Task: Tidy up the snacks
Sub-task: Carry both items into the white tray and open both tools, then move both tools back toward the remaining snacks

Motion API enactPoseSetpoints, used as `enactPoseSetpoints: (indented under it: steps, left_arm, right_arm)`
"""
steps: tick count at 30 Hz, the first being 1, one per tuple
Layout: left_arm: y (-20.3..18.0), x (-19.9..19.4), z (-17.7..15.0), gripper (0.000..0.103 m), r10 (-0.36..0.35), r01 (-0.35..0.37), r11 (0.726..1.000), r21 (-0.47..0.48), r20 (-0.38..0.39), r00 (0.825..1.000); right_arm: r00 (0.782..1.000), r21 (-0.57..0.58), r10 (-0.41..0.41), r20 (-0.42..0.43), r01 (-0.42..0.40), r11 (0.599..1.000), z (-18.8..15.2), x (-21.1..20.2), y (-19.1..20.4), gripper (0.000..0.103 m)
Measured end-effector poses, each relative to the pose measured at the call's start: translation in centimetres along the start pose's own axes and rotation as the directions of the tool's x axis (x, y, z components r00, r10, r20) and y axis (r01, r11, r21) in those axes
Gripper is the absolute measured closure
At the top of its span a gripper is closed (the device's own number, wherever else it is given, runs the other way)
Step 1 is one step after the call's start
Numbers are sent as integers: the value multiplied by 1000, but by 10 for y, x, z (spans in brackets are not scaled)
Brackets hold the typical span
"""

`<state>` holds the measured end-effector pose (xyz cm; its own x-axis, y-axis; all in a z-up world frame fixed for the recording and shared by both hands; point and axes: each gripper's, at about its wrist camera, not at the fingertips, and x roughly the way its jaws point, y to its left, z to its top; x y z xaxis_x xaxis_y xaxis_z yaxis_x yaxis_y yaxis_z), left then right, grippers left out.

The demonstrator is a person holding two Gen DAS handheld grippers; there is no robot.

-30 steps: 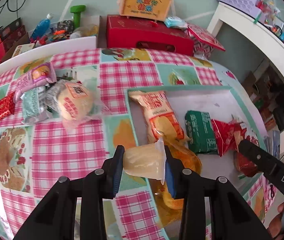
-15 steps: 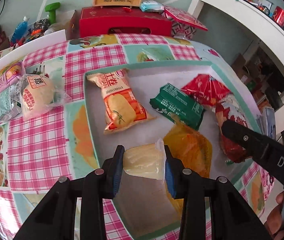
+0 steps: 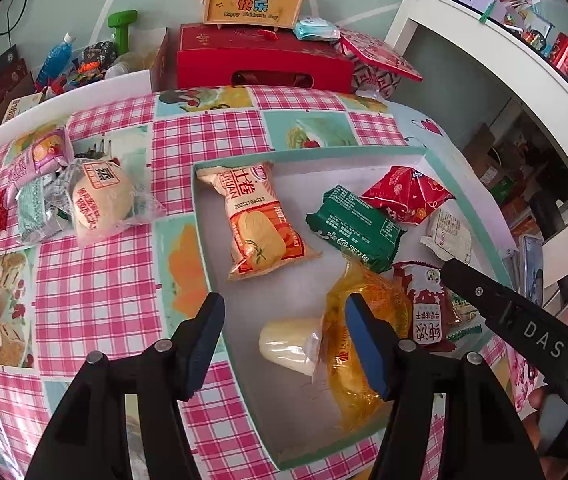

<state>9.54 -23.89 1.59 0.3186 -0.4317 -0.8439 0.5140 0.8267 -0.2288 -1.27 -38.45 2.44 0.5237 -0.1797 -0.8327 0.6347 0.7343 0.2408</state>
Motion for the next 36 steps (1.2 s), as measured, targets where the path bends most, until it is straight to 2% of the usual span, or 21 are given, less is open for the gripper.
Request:
enactPoseSetpoints:
  steps: [2, 4, 5, 6, 8, 11, 14, 18, 22, 28, 30, 36]
  left_arm:
    - [3, -4, 1, 38, 1, -1, 1000, -10, 3, 1000]
    - [7, -9, 3, 29, 5, -5, 1000, -27, 13, 1000]
    - [9, -11, 4, 19, 12, -11, 999, -40, 17, 1000]
    - [11, -11, 5, 15, 21, -20, 998, -57, 20, 1000]
    - [19, -13, 6, 14, 42, -40, 995, -94, 24, 999]
    - [28, -14, 7, 13, 77, -73, 989, -130, 24, 997]
    - [37, -11, 7, 10, 137, -133, 979, -153, 16, 990]
    - [53, -3, 3, 4, 178, -179, 959, -220, -27, 984]
    - [67, 3, 0, 4, 184, -194, 943, -271, -60, 981]
    - [72, 4, 0, 3, 223, -232, 931, -281, -66, 973]
    - [73, 5, -1, 2, 242, -253, 927, -278, -74, 968]
    - [77, 4, -2, 1, 237, -249, 921, -298, -76, 969]
  right_arm:
    - [1000, -8, 0, -4, 0, 1000, 0, 1, 2, 59]
    - [1000, -24, -5, -13, 5, 1000, 0, 3, 5, 56]
    - [1000, -34, -9, -15, 8, 999, 0, 4, 7, 45]
    - [1000, -45, -13, -13, 13, 999, 0, 4, 8, 36]
    - [1000, -72, -21, -6, 20, 997, 0, 4, 12, 34]
    - [1000, -93, -13, 1, 13, 996, 0, 5, 17, 23]
    - [1000, -108, -11, 1, 11, 994, 0, 6, 20, 20]
    - [1000, -112, -21, 7, 21, 994, -1, 7, 20, 10]
    - [1000, -96, -30, 6, 30, 995, 0, 7, 16, 9]
    - [999, -91, -38, 0, 38, 995, -1, 9, 15, 9]
    - [999, -95, -47, 1, 47, 994, -1, 10, 16, 0]
    - [999, -89, -49, -3, 49, 995, -2, 12, 14, 0]
